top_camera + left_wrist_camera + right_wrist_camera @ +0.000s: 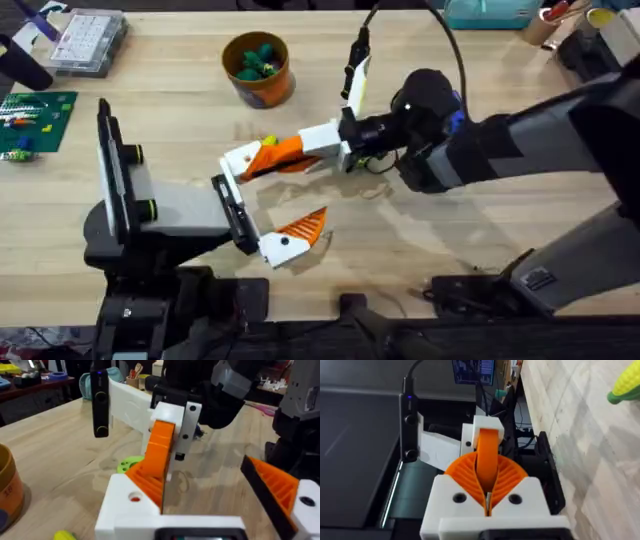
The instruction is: Pick up the gripper from the table and insert it into the empty holder that is missing its gripper. Then pick up a screw, insert it into the mounting hole, and use the screwdriver to tighten it. Finally, clean up the table by picking up the vegetable and placing it into the bucket.
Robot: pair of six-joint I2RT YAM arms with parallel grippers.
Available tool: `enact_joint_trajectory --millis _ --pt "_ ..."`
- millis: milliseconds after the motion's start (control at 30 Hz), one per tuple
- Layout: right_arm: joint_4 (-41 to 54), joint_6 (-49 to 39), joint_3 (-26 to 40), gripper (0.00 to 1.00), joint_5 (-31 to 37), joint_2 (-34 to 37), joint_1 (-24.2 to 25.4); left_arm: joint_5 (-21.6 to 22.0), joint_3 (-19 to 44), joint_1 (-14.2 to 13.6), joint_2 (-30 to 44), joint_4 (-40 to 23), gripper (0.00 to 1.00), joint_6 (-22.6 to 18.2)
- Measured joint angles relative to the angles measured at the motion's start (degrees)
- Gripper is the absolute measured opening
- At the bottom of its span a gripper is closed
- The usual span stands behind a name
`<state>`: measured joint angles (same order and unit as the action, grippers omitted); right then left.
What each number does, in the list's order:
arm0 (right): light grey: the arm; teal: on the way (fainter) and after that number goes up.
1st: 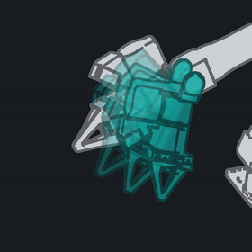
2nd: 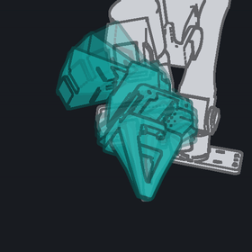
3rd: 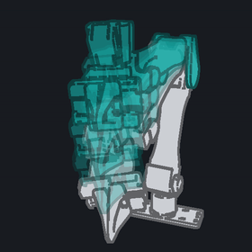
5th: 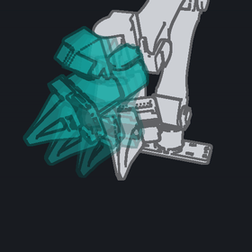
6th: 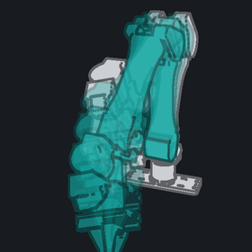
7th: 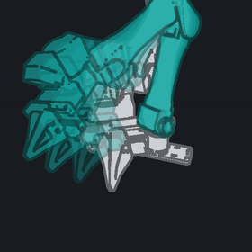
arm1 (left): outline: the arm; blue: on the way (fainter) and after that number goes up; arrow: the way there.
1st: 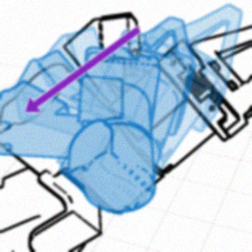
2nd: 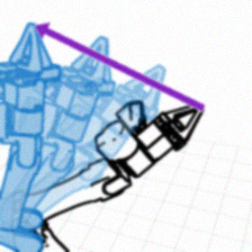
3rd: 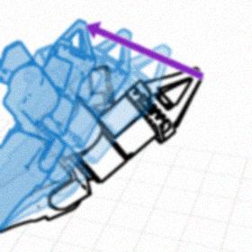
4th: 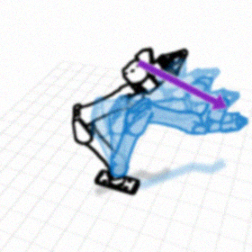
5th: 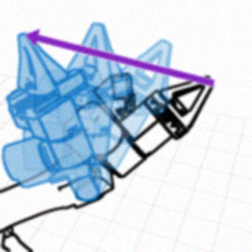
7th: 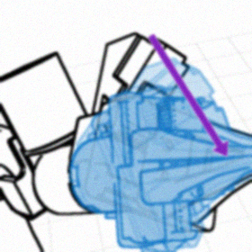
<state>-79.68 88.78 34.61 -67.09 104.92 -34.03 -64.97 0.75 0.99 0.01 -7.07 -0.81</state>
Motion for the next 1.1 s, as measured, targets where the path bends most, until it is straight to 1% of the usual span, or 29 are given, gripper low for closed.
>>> enact_joint_trajectory --millis 300,567,833,1100 --pt "-0.41 0.99 2.83 0.02 -0.13 2.61 -0.84 0.56 0.0 0.43 0.0 0.02 0.986 0.06" --pt "-0.42 1.24 3.01 0.02 -0.39 2.72 -0.76 0.64 0.0 0.44 0.0 0.04 0.986 0.06" --pt "-0.2 1.24 3.35 0.02 -2.35 2.72 0.18 -0.01 0.0 0.26 0.0 0.0 0.986 0.02" --pt "0.05 1.26 3.72 0.02 -2.43 2.72 0.19 0.04 0.0 0.26 0.0 0.01 0.986 -0.05"
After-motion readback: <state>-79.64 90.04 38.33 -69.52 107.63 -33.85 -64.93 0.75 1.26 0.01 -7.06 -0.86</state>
